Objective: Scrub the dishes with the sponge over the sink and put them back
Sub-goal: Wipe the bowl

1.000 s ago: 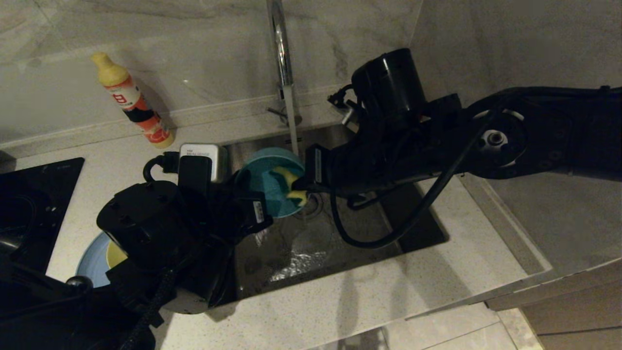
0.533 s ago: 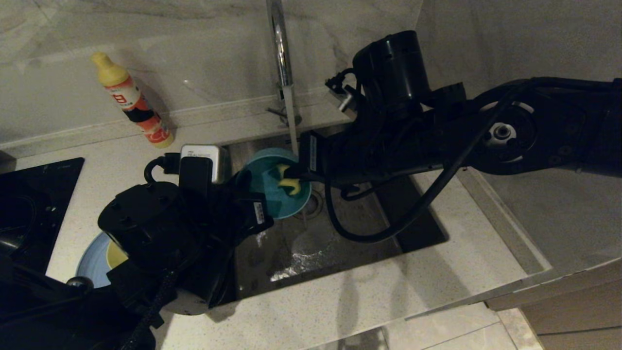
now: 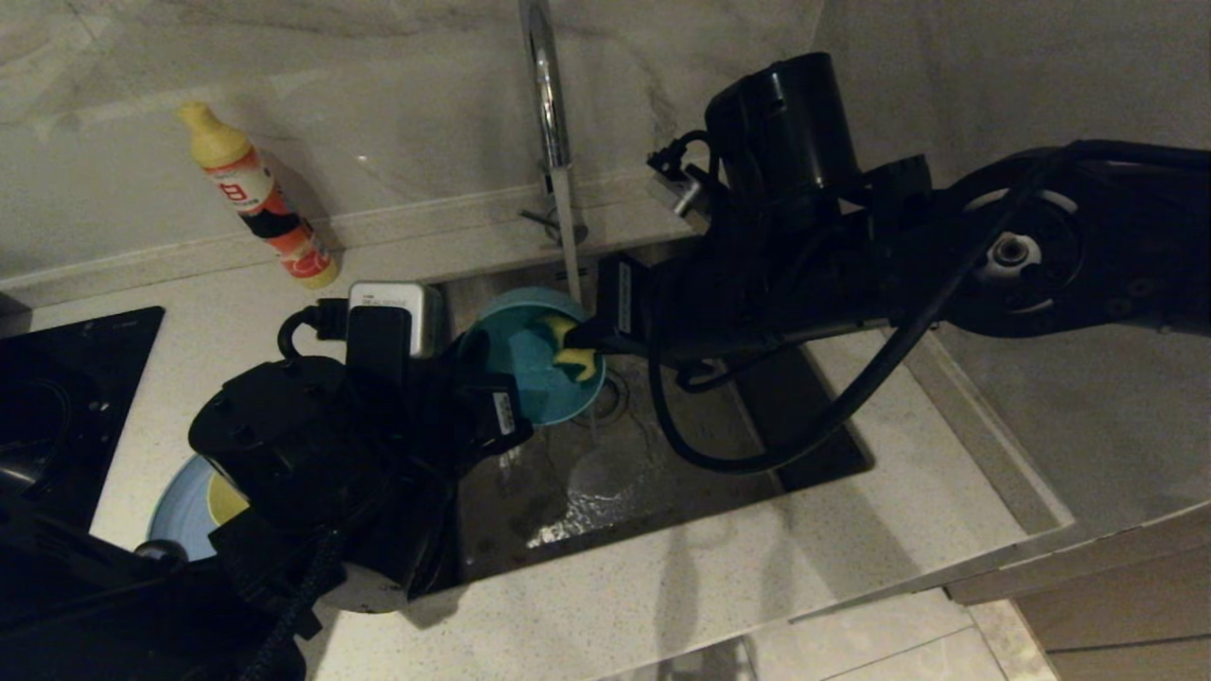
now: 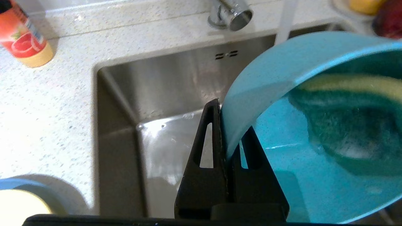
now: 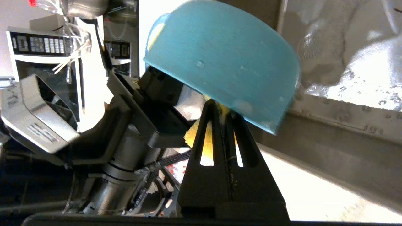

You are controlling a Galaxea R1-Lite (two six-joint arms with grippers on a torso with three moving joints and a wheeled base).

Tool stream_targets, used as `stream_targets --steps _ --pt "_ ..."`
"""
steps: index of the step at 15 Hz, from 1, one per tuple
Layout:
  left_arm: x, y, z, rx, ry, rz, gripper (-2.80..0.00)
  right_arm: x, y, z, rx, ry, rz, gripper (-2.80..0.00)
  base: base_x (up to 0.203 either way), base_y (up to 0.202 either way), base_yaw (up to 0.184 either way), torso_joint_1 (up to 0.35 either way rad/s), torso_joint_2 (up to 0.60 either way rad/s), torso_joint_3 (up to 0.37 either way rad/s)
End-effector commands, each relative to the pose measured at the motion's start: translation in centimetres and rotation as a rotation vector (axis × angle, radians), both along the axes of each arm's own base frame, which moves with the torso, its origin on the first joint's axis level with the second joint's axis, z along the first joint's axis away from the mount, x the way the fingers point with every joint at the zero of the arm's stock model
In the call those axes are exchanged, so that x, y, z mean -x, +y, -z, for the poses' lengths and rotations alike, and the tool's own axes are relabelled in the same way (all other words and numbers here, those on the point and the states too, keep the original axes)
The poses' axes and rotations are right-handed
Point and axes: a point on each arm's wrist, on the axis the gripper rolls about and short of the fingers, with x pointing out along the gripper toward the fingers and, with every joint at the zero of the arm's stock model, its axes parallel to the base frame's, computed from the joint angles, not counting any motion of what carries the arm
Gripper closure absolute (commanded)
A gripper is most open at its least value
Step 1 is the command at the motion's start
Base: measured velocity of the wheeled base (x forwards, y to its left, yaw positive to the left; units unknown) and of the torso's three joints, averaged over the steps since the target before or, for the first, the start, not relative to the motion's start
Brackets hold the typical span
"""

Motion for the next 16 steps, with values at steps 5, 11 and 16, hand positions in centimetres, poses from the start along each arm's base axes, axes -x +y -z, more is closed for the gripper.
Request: stream_targets --steps 5,11,16 --pt "-0.4 -0.1 -0.5 0.026 -0.019 -0.012 0.00 2.1 0.2 1.7 0.053 0.063 -0.056 0.00 0.000 0.000 0.000 0.000 0.00 0.000" --pt "-1.5 0.4 -0.5 0.048 -0.011 -0.060 0.00 4.6 -1.1 0.1 0.022 0.059 -0.116 0.00 0.000 0.000 0.000 0.000 0.00 0.000" --pt "-3.5 1.4 0.9 0.090 0.102 -0.117 0.00 7.7 -4.8 -0.9 0.016 0.050 -0.116 0.00 0.000 0.000 0.000 0.000 0.00 0.000"
